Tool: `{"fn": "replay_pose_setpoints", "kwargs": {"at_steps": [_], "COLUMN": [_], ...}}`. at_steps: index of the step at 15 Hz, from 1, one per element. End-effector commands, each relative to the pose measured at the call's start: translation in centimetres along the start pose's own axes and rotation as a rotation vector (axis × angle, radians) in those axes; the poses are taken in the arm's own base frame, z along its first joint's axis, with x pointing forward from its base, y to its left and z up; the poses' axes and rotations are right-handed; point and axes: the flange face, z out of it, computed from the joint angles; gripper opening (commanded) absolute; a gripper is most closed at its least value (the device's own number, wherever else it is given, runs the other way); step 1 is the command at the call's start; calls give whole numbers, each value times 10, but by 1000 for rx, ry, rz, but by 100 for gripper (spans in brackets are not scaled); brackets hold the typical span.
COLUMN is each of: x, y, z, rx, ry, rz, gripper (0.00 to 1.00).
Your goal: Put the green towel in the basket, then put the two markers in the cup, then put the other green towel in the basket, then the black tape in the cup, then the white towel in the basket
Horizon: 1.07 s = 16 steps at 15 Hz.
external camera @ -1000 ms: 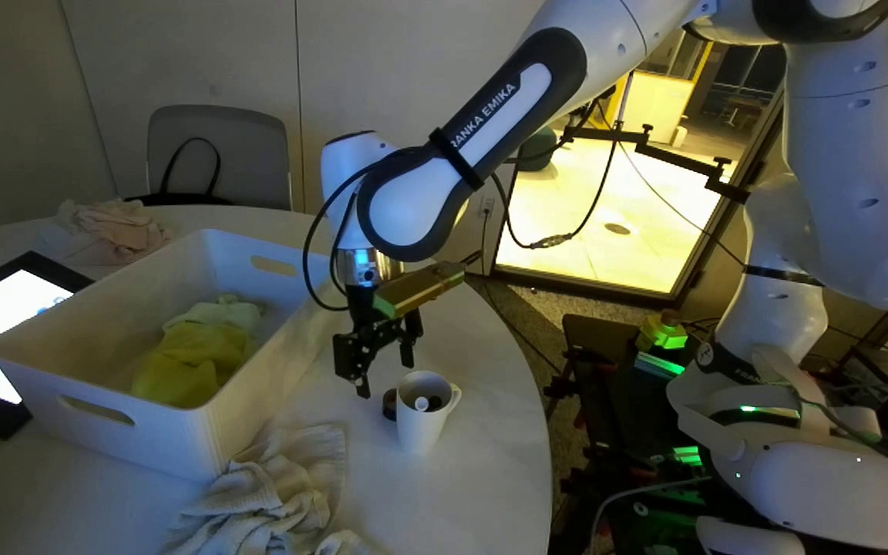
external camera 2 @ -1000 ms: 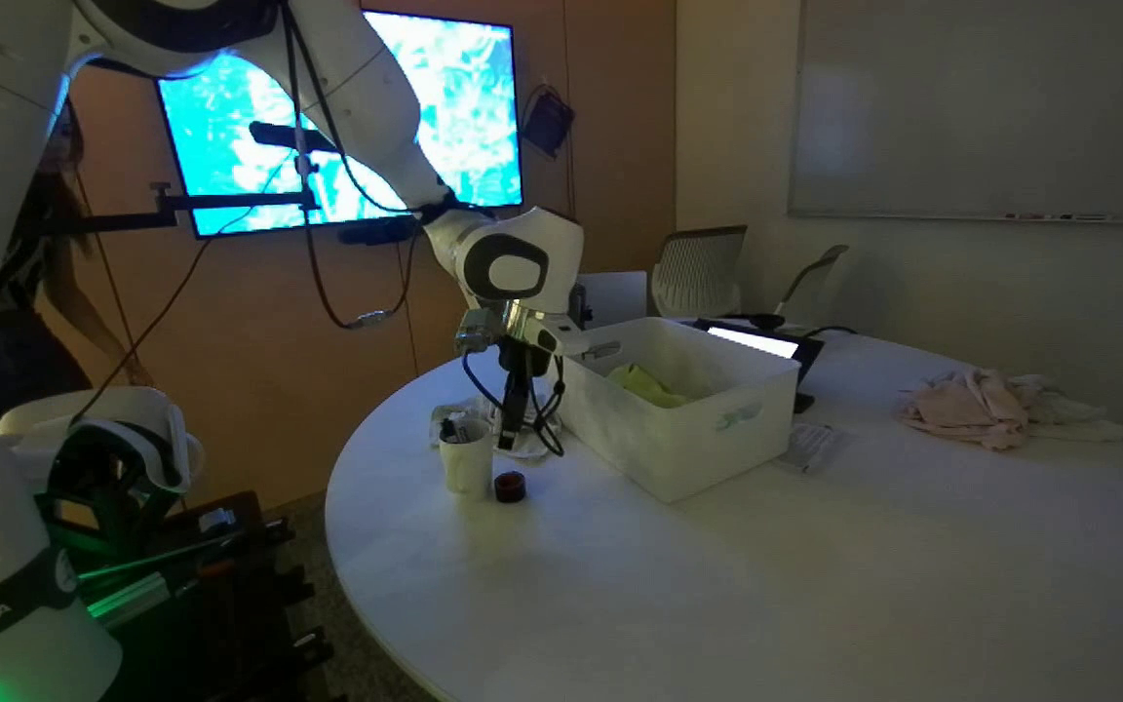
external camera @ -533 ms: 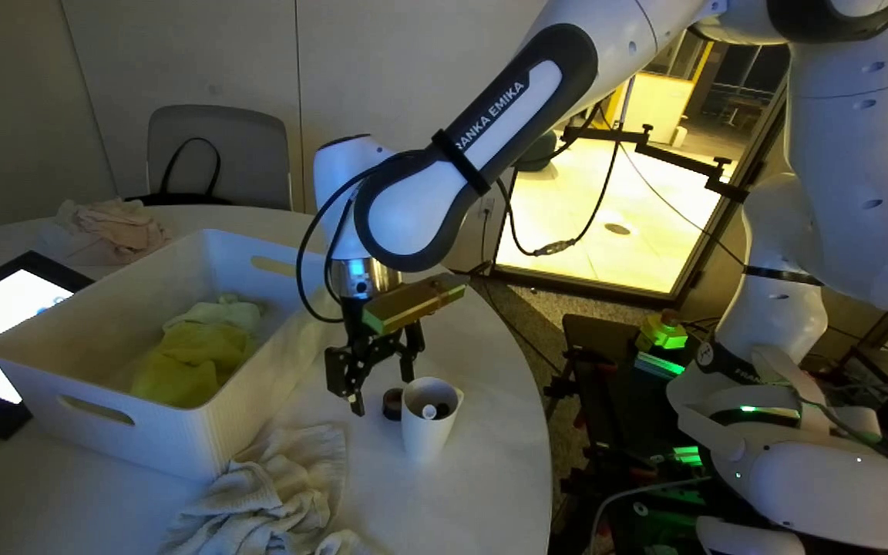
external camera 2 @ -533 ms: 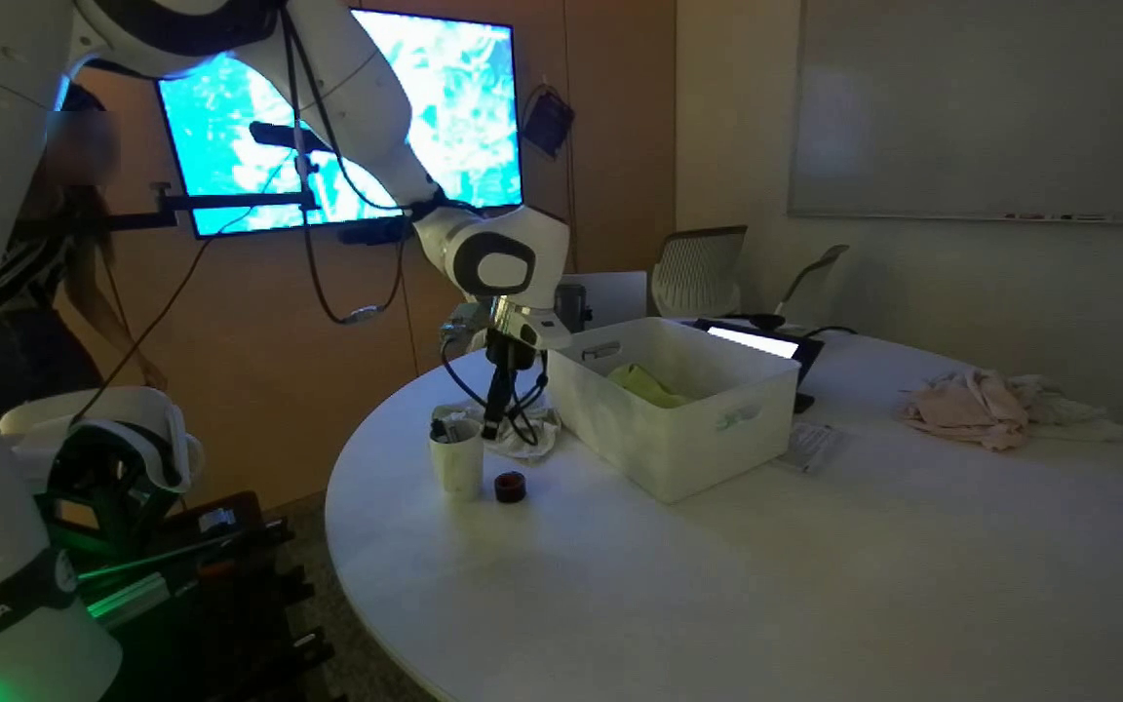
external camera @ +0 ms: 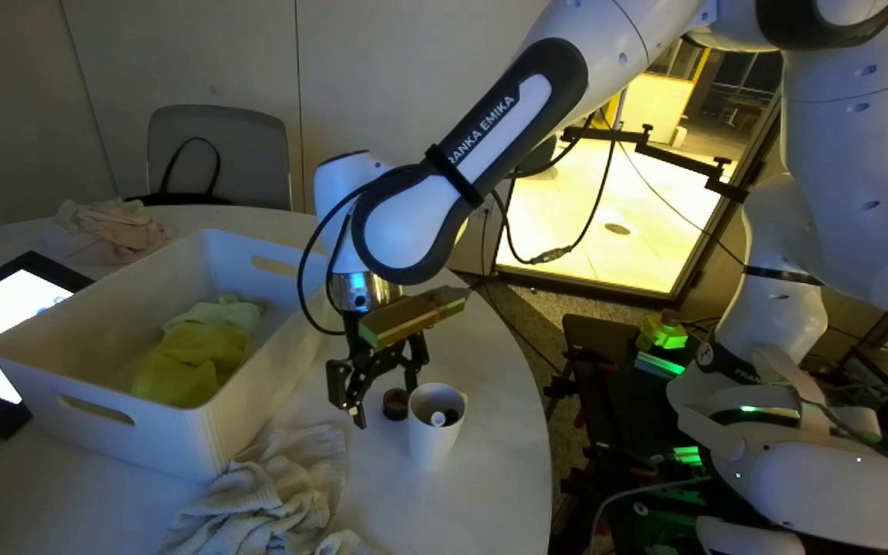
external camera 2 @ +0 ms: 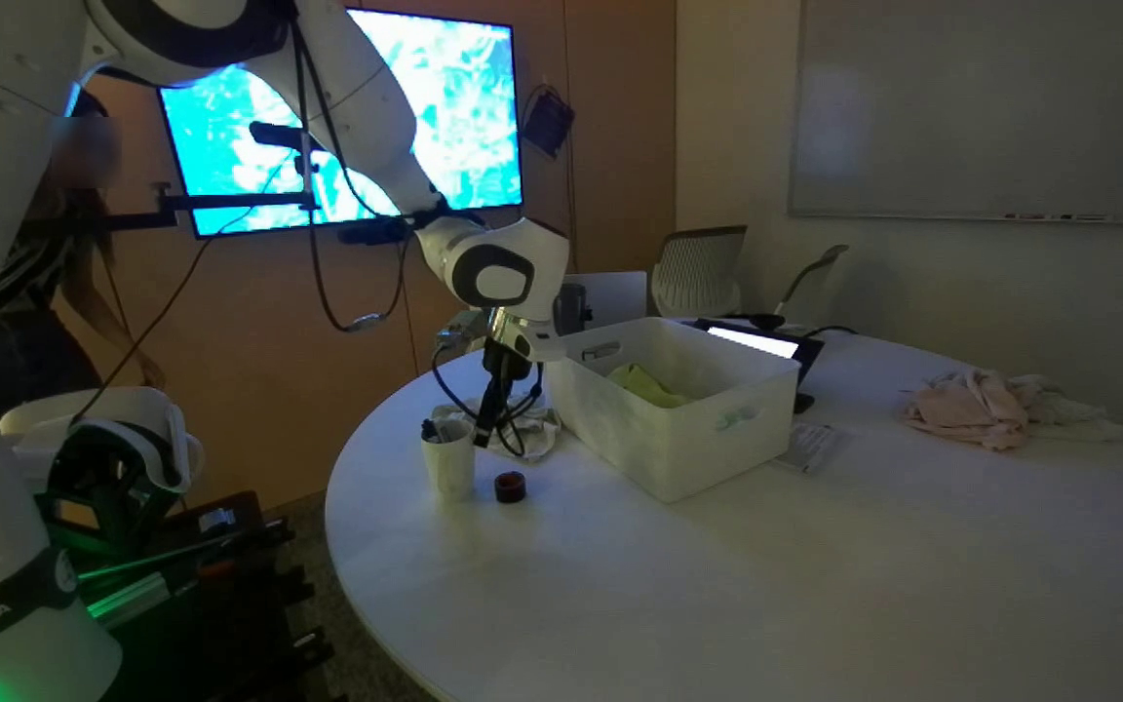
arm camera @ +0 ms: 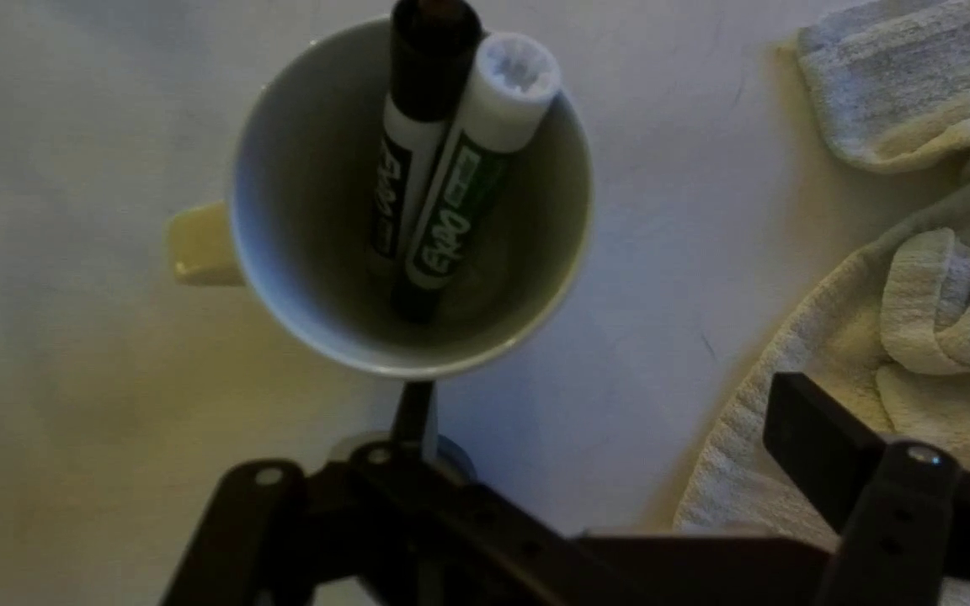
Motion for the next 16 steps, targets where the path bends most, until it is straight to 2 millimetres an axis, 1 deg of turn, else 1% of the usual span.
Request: {"fn": "replay_pose_setpoints", "kwargs": {"at_steps": [1, 8, 11, 16], "x": [9, 32, 38, 45], "y": [-7, -14, -9, 4], "z": [0, 6, 8, 11], "rx": [29, 40, 45, 55], "ry": [18, 48, 45, 37], "rz": [7, 2, 22, 53], "gripper": [100, 100, 100, 100]}}
